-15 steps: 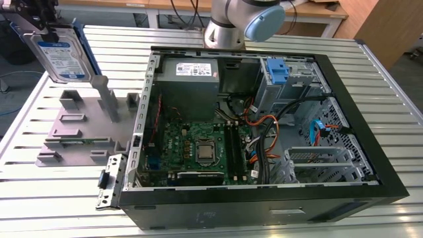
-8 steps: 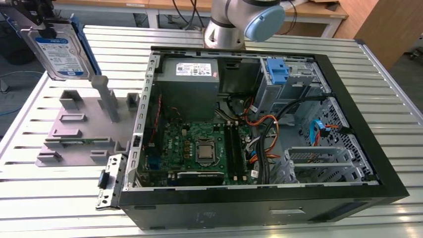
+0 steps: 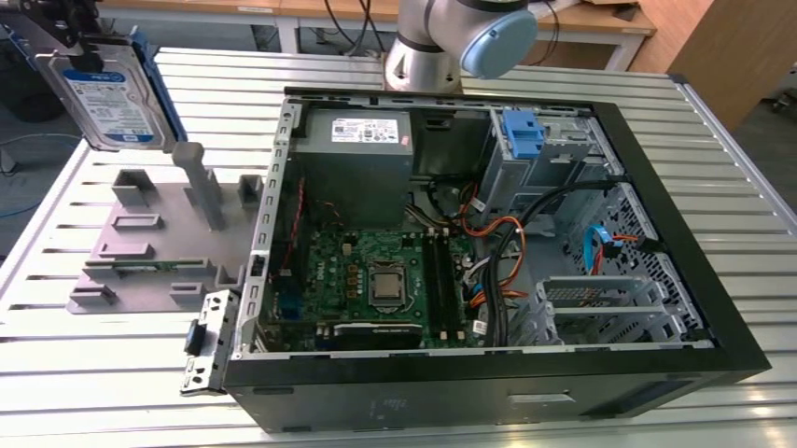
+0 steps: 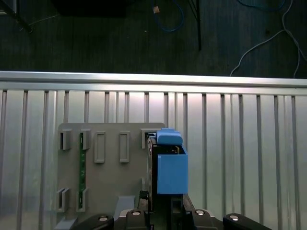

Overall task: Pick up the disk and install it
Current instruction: 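Pick up the disk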

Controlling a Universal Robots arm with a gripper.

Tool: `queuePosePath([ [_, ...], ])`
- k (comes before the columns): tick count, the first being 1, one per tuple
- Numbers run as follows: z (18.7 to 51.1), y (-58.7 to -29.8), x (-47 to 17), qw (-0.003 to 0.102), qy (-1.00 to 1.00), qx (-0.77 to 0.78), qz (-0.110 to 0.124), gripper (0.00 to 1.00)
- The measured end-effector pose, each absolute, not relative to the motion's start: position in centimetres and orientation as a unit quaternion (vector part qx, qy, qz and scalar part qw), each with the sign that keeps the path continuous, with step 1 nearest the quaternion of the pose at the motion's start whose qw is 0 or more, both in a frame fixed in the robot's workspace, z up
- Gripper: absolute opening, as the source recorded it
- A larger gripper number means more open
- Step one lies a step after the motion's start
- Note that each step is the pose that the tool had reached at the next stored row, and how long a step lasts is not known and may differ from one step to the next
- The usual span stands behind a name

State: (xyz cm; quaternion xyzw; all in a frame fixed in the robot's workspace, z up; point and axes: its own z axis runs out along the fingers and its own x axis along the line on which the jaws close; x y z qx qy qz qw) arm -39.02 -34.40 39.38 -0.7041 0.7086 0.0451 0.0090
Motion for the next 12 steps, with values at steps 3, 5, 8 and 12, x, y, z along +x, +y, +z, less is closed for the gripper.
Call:
queuePosePath([
  [3, 39.6, -34.4, -39.0, 0.009, 0.709, -0.704, 0.045, 0.35],
  [5, 40.0, -34.4, -39.0, 0.009, 0.709, -0.704, 0.045, 0.35],
  [8, 40.7, -34.4, -39.0, 0.009, 0.709, -0.704, 0.045, 0.35],
  [12, 41.8, -34.4, -39.0, 0.009, 0.709, -0.704, 0.045, 0.35],
])
